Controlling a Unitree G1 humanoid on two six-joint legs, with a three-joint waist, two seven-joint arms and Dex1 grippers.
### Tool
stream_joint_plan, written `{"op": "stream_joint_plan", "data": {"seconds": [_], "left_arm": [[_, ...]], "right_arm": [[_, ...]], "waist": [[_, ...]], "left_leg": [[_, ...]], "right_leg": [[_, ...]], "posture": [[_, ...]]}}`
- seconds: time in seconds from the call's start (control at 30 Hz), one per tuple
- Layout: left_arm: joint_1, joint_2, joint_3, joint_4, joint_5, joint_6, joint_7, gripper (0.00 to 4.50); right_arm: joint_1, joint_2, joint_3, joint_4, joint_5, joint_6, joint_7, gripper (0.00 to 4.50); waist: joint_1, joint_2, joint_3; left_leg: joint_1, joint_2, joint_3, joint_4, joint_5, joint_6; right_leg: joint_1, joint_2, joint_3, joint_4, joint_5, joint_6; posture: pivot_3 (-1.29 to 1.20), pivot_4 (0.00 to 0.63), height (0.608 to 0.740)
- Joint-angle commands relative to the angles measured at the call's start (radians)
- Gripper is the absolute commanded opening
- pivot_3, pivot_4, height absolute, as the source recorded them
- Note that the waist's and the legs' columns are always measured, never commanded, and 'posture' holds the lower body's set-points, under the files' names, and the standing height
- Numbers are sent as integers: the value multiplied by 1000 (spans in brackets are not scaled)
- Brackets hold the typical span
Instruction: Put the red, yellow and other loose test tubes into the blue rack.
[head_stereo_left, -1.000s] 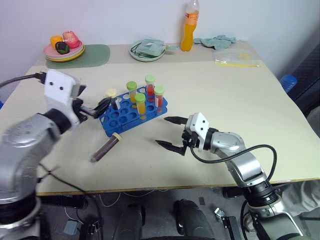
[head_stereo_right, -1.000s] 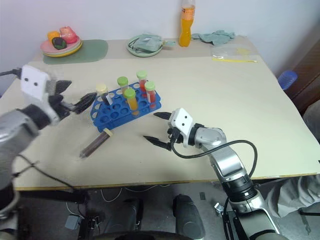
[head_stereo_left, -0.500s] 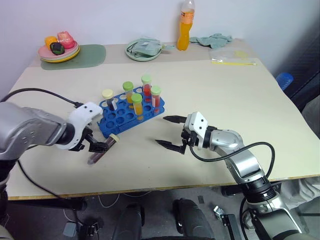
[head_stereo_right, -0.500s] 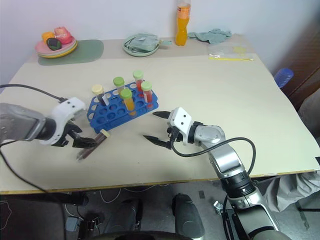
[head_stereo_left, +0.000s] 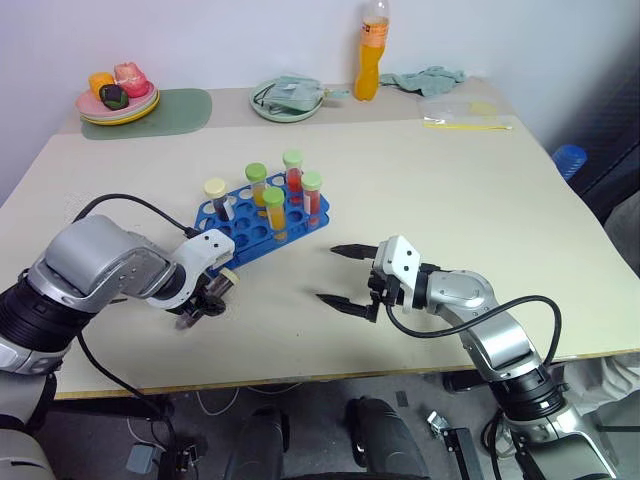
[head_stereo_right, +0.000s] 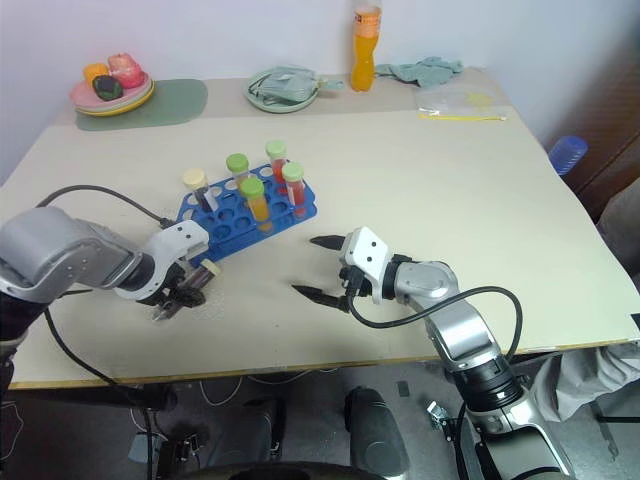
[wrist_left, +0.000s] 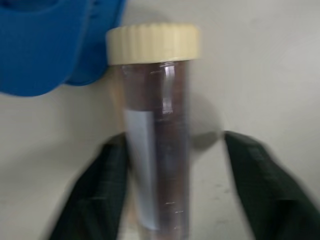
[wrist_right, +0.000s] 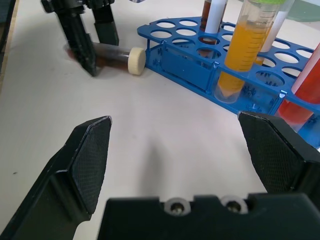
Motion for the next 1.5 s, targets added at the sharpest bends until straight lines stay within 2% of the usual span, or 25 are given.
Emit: {"op": "stream_joint_plan", "data": {"seconds": [0.03,0.1,0.17,0.3,0.4,0.47,0.57,0.7,0.87,1.03,1.1,1.5], "left_arm": [[32,60,77,-84,-49,5,-89,1238],[69,105,142,-113,-63,-11,-135,1238],[143,142,221,-144,-45,-105,-163,1238],[391,135,499,-258,59,-510,-244,1238],[515,-4,678,-328,131,-755,-208,1238],[535,-160,734,-339,165,-814,-61,1238],[537,-378,716,-367,312,-942,179,1238],[571,-627,532,-323,633,-1160,476,1238],[597,-819,367,-171,788,-1375,571,1238],[557,-901,313,-10,873,-1499,605,1238],[542,-897,304,40,916,-1508,610,1238],[569,-918,325,35,899,-1464,535,1238]], "right_arm": [[-22,3,-9,-39,16,-6,6,4500],[-28,1,-10,-33,18,-8,11,4500],[-29,0,-10,-31,19,-10,17,4500],[-36,2,-8,-22,19,-13,24,4500],[-38,6,-8,-12,17,-18,25,4500],[-39,9,-10,-8,15,-20,21,4500],[-39,12,-10,-4,14,-22,17,4500],[-47,28,0,3,8,-21,8,4500],[-62,46,5,16,7,-22,13,4500],[-71,45,1,20,3,-27,12,4500],[-67,40,-3,11,4,-25,10,4500],[-47,32,-6,-5,1,-25,-9,4500]], "waist": [[-2,0,0],[-2,0,0],[-2,0,0],[1,0,0],[11,0,0],[21,0,0],[30,0,0],[33,-2,-1],[32,-2,-2],[30,-2,-2],[30,-2,-2],[30,-2,-2]], "left_leg": [[0,0,0,0,0,0],[0,0,1,0,0,0],[-1,0,0,0,0,0],[0,1,1,-1,0,0],[-2,0,1,0,0,0],[-2,0,1,1,0,0],[-1,0,1,1,0,0],[0,-1,1,1,0,0],[1,-1,1,1,0,0],[1,-1,1,1,0,0],[1,-1,1,1,0,0],[1,-1,1,1,0,0]], "right_leg": [[0,0,0,0,0,0],[-1,0,0,0,0,0],[-2,0,0,0,0,0],[-2,-1,1,0,-1,-1],[-1,-2,0,-1,-1,-2],[-1,-2,0,-3,-1,-3],[1,-3,0,-3,0,-1],[2,-3,0,-3,0,0],[2,-2,0,-2,0,0],[2,-2,0,-1,0,0],[2,-1,0,-2,0,0],[2,-2,0,-1,0,0]], "posture": [[0,150,740],[0,150,740],[0,150,740],[0,150,740],[0,150,740],[0,150,740],[0,150,740],[0,150,740],[0,150,740],[0,150,740],[0,150,740],[0,150,740]]}}
